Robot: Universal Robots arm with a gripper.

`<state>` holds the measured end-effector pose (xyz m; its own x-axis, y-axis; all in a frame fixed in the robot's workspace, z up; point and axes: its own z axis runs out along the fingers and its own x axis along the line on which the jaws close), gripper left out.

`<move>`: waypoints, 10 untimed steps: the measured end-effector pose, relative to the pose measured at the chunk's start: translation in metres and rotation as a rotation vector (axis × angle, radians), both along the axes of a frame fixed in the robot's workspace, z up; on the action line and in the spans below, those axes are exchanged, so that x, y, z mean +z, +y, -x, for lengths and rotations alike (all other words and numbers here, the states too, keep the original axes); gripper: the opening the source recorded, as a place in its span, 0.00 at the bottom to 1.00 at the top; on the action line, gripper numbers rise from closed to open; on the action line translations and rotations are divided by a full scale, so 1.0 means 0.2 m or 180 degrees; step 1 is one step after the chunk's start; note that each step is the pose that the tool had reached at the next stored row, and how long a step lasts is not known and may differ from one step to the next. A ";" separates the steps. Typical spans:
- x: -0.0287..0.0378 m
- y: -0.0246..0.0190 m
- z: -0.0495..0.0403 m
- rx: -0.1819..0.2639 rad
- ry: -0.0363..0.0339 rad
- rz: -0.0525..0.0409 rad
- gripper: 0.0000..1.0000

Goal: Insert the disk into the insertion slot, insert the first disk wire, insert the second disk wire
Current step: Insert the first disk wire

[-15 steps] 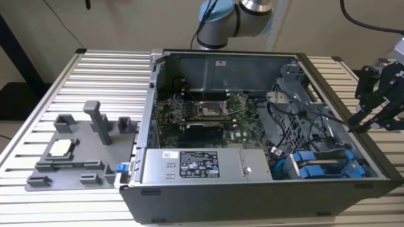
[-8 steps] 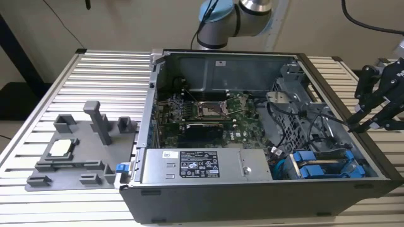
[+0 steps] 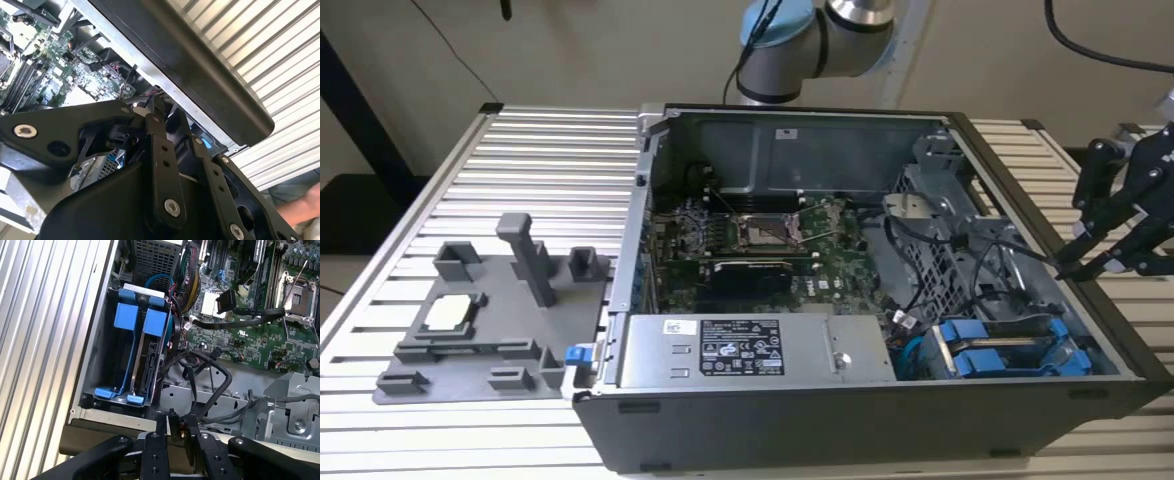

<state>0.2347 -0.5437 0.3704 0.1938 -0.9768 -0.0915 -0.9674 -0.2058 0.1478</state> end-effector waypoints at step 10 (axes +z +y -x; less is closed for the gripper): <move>0.000 -0.023 0.043 0.0000 -0.0002 -0.0009 0.19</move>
